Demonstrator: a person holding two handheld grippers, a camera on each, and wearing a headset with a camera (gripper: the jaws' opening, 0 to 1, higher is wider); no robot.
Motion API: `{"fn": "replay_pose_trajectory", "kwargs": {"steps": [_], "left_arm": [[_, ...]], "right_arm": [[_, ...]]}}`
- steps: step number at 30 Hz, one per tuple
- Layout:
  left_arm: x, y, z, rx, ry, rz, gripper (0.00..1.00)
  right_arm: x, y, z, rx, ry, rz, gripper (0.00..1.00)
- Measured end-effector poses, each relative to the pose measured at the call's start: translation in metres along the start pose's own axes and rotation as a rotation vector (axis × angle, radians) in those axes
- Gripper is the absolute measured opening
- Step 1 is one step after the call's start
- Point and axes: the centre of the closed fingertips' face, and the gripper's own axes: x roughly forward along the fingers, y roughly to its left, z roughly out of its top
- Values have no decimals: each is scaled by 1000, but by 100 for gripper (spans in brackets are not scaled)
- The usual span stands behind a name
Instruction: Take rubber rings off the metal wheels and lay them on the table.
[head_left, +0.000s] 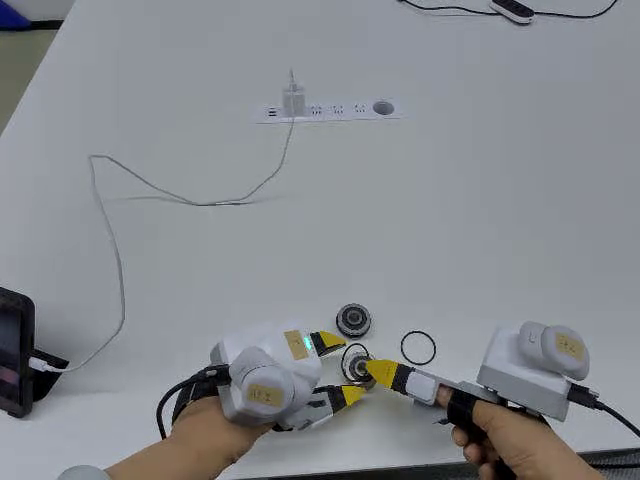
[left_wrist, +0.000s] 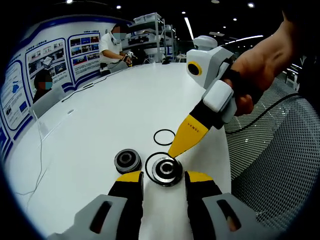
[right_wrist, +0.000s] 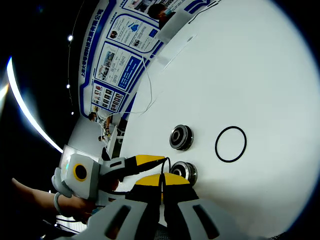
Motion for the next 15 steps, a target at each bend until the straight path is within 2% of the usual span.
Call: {"fn": "replay_pose_trajectory", "kwargs": {"steps": [8,15], "left_arm": [[-3,1,-2,-9,0,12,36],[-8,5,-3,-29,-10,30,38]], "right_arm": [[0,6,2,-5,-1,12,2],[-8,9,11,-3,-24,22,2]]}}
